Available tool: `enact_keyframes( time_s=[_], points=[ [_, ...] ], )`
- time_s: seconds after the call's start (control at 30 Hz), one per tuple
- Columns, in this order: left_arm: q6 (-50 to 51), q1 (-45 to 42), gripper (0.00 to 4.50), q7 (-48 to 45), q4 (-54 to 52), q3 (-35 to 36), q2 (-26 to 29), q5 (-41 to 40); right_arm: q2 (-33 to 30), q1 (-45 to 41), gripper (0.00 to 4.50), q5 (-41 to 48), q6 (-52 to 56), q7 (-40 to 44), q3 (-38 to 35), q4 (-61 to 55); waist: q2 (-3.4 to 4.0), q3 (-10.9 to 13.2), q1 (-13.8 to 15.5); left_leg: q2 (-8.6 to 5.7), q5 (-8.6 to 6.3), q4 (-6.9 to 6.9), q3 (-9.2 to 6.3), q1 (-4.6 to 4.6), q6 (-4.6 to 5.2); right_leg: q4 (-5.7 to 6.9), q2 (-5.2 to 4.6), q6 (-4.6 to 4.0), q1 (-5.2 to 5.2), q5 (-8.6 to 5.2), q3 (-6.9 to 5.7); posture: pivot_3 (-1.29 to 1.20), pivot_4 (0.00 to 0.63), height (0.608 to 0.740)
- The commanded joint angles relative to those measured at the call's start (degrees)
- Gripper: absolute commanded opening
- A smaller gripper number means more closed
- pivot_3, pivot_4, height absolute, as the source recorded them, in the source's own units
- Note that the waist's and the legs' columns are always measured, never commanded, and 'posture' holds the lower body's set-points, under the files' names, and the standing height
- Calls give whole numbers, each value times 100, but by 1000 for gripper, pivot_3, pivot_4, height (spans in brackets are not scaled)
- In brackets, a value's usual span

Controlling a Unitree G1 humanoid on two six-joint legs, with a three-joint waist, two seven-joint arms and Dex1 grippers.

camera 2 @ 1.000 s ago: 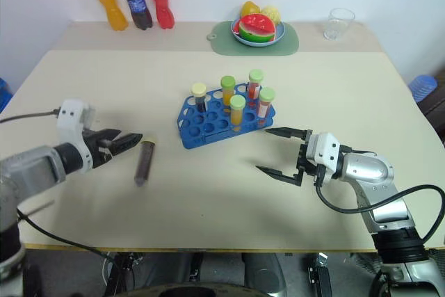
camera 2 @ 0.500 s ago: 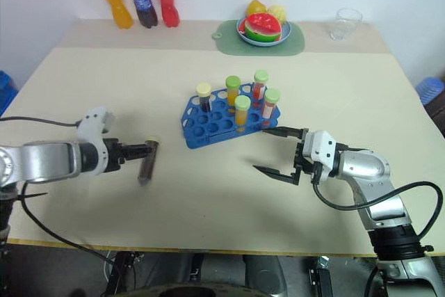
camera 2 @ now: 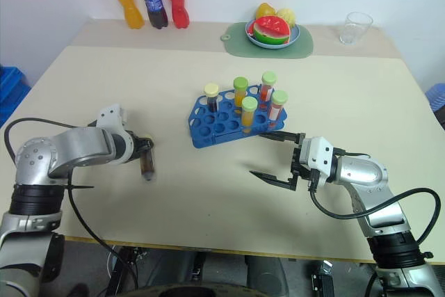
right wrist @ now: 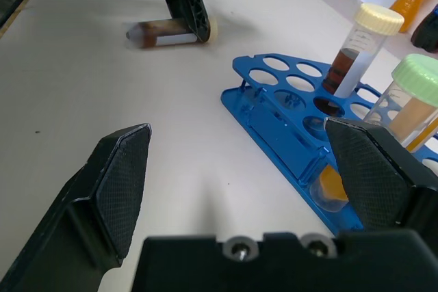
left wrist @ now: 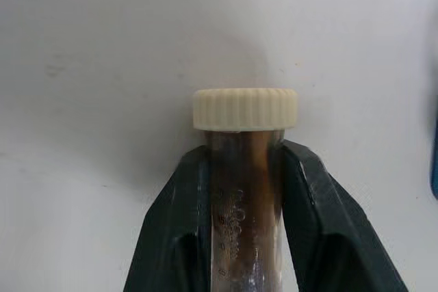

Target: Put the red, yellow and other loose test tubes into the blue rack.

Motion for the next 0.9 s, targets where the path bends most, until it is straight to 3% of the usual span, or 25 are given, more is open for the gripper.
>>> enact_keyframes(
  time_s=[0.03,0.1,0.2,0.27,0.33,0.43,0.63,0.9],
  points=[
    [244,39,812,-192,24,146,-83,-2,48,-21,4500,2,-51,-41,-53,-123,-1,0,-1,0,1,0,2,-1,-2,0,0,0,0,0,-2,0,150,740],
    [430,-10,812,-644,-99,223,109,-2,68,-44,4500,-23,-69,-53,-42,-84,-4,2,-10,-1,11,0,9,-3,-20,-1,1,0,0,0,-5,0,150,740],
    [531,-249,812,-1992,-806,375,873,322,99,-85,4500,-35,-67,-65,-42,-34,-27,16,-37,3,17,-3,10,-13,-30,0,9,-1,-14,0,-6,0,150,740],
    [188,-234,812,-3649,-1592,457,1186,1586,111,-116,4500,-40,-62,-72,-45,2,-31,19,-60,6,21,-9,12,-16,-36,-1,13,-3,-18,-2,-6,0,150,740],
    [-1249,138,812,-6256,-2576,377,1379,3401,124,-146,4500,-42,-50,-88,-46,30,-23,16,-61,4,21,-18,21,-14,-37,-10,12,-15,-17,-9,-4,0,150,740],
    [-2271,515,812,-7826,-2805,-162,1482,4965,134,-159,4500,-40,-25,-111,-63,45,-14,11,-59,6,23,-26,36,-13,-40,-26,11,-23,-14,-13,1,0,150,740],
    [-5210,518,812,-9372,-1979,-1281,572,8085,17,-40,4500,-36,30,-161,-196,8,-21,15,-22,12,3,-19,32,-18,-1,-40,15,-26,-9,-13,3,0,150,740],
    [-7566,296,812,-10188,90,-1875,-1051,9717,-393,452,4500,126,283,-149,-649,-392,-21,14,-13,9,-18,-11,35,-24,35,-77,4,5,6,6,3,0,150,740]
  ],
)
